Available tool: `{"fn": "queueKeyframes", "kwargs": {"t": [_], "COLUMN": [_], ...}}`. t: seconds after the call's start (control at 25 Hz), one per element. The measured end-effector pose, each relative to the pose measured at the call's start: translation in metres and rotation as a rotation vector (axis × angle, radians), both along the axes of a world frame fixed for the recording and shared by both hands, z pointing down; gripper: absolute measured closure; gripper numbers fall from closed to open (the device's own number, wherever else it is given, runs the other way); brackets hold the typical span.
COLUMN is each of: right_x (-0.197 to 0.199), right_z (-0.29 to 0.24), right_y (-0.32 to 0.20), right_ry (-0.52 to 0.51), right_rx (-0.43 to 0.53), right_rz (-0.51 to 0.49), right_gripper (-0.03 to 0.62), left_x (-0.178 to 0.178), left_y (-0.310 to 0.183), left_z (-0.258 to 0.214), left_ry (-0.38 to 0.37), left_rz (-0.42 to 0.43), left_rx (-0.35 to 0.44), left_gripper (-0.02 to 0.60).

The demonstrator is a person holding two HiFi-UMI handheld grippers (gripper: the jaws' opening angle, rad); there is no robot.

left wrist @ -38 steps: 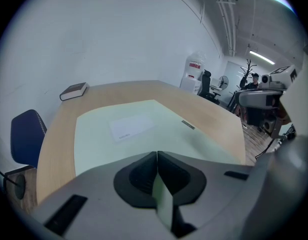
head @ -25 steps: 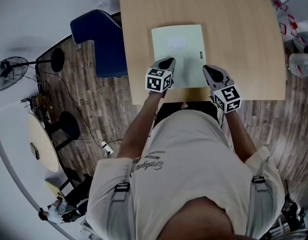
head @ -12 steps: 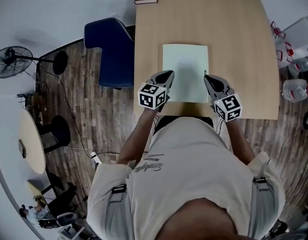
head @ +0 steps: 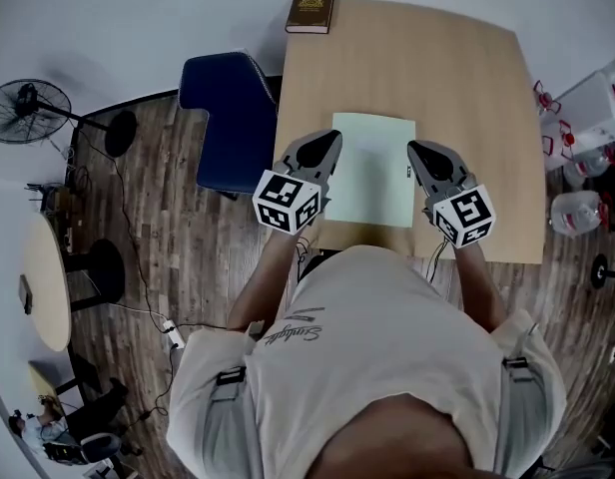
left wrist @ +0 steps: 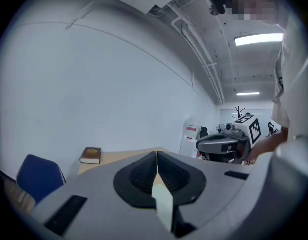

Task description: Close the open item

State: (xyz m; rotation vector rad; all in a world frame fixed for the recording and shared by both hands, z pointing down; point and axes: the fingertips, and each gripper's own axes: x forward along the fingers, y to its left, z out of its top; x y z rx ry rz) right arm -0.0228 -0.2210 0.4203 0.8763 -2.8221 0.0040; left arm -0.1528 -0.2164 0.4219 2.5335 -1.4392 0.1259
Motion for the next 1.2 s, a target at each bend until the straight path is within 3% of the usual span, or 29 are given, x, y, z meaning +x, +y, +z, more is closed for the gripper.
{"fn": "queueKeyframes", "kwargs": {"t": [0.32,0.56,1.2], "right_x": [-0.005,0.005,0.010], "right_z": [-0.072,-0.096,-0.076], "right_y": [-0.012,-0.020,-0.015], "right_ry": [-0.040,-0.123,-0.104], "right_rx": [0.166,0.172,0.115], "right_rz": [0.028,0.112,0.218], "right_gripper": [0.600,0.600,0.600], "left_x": [-0.016,-0.028,-0.045], "left_y": [-0.015,-0.013,-0.027], "left_z": [-0.045,-0.083,-0.072], "left_ry": [-0.077,-0.071,-0.074], "left_rz": [-0.020,-0.053,-0.036], "left_rx": [0.097,0.188,0.168], "left_gripper": [0.566,0.566,0.566]}}
